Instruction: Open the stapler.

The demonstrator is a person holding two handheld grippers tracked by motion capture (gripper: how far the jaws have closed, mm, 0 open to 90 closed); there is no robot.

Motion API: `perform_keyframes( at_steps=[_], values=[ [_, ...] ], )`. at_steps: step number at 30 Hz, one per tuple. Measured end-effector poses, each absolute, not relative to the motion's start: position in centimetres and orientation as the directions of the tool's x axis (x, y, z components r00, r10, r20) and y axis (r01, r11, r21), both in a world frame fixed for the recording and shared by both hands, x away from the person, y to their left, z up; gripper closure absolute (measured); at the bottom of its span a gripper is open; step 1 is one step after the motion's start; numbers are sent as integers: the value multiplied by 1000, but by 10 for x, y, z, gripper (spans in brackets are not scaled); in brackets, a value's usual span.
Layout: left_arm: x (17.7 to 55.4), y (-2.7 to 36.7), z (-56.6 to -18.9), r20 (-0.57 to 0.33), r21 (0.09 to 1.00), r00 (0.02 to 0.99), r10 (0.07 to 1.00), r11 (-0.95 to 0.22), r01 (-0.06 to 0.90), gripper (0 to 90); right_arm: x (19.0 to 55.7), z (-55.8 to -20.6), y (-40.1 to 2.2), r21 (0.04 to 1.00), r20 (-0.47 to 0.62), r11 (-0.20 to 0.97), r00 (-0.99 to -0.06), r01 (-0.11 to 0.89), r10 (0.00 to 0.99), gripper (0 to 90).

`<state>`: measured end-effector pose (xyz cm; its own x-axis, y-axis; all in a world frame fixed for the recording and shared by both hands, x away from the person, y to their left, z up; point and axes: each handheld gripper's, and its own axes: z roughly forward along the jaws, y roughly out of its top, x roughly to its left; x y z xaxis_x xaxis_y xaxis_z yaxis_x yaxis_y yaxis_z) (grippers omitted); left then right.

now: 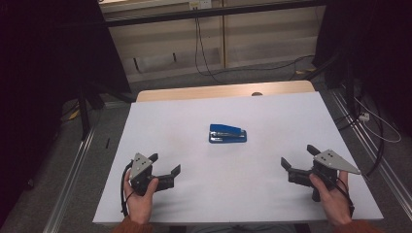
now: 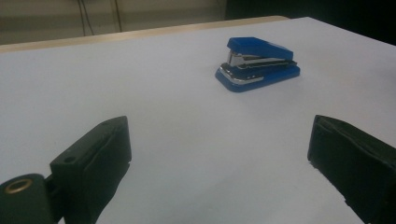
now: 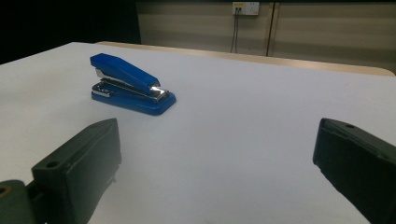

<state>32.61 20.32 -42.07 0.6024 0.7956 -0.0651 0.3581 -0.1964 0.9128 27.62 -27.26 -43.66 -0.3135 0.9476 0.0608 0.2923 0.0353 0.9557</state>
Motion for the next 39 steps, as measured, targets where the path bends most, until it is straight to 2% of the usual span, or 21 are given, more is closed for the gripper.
perform_keyframes(
  at_steps=[9, 13, 16, 18, 22, 39],
  values=[
    [335, 192, -421, -52, 912, 633, 772, -222, 346, 67, 294, -439, -256, 951, 70, 47, -359, 306, 931, 8],
    [339, 179, -419, -18, 909, 655, 756, -261, 325, 57, 300, -439, -246, 948, 82, 45, -378, 315, 922, 14],
    [340, 174, -419, -47, 906, 664, 746, -249, 343, 46, 304, -438, -239, 947, 96, 42, -405, 320, 909, 11],
    [341, 173, -420, -31, 908, 679, 734, -263, 326, 45, 306, -439, -235, 946, 95, 49, -418, 321, 903, 10],
    [346, 172, -421, -56, 907, 685, 727, -249, 339, 47, 312, -439, -227, 946, 80, 70, -438, 315, 895, 10],
    [374, 142, -423, -20, 901, 723, 691, -301, 313, 51, 329, -439, -205, 949, 27, 140, -518, 281, 855, 14]
  ],
)
